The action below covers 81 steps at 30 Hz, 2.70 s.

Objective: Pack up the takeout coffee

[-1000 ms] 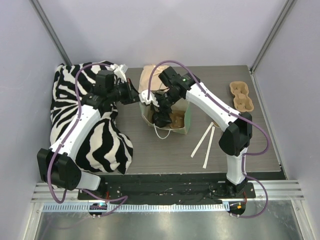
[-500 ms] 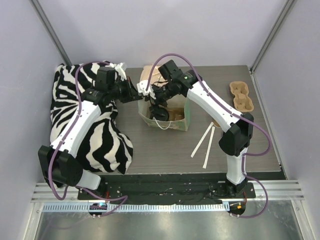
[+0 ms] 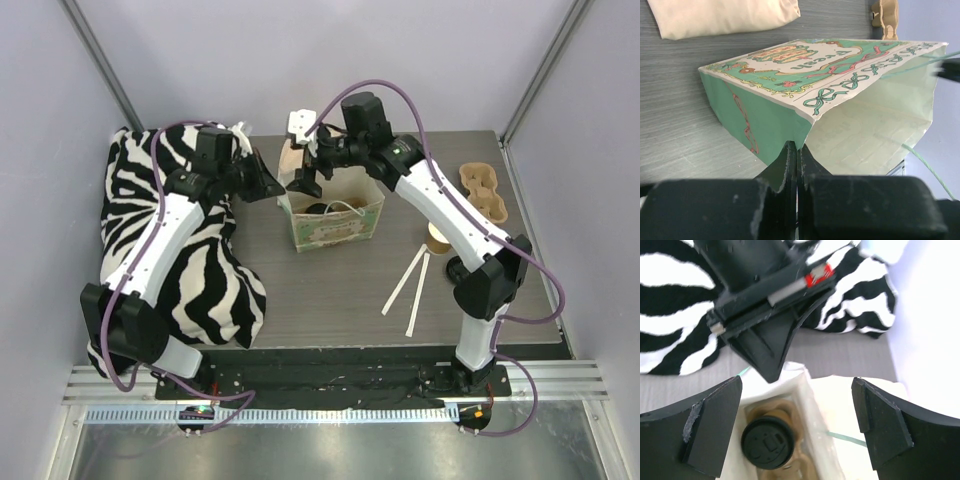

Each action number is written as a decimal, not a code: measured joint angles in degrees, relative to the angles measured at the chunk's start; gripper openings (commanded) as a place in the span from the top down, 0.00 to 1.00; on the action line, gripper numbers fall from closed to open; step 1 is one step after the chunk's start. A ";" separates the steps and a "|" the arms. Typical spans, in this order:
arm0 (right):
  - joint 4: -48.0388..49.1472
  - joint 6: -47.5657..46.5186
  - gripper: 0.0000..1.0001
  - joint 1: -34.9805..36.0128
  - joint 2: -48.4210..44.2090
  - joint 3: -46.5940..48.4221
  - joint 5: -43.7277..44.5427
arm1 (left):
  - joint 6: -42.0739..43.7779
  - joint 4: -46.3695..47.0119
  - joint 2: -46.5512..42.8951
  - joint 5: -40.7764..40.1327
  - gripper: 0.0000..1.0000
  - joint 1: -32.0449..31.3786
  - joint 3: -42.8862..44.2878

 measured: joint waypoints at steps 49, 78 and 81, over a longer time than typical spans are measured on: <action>9.33 16.65 0.00 -10.34 -9.86 -3.76 23.89 | -5.51 4.17 4.72 4.96 0.01 1.33 6.75; -24.46 -23.21 0.46 3.89 -43.23 -61.64 29.77 | 6.12 0.04 -10.60 14.12 0.00 21.84 1.75; -20.02 -26.45 0.50 7.45 -41.11 -66.18 33.46 | 6.99 -1.29 -11.76 15.61 0.00 22.01 1.75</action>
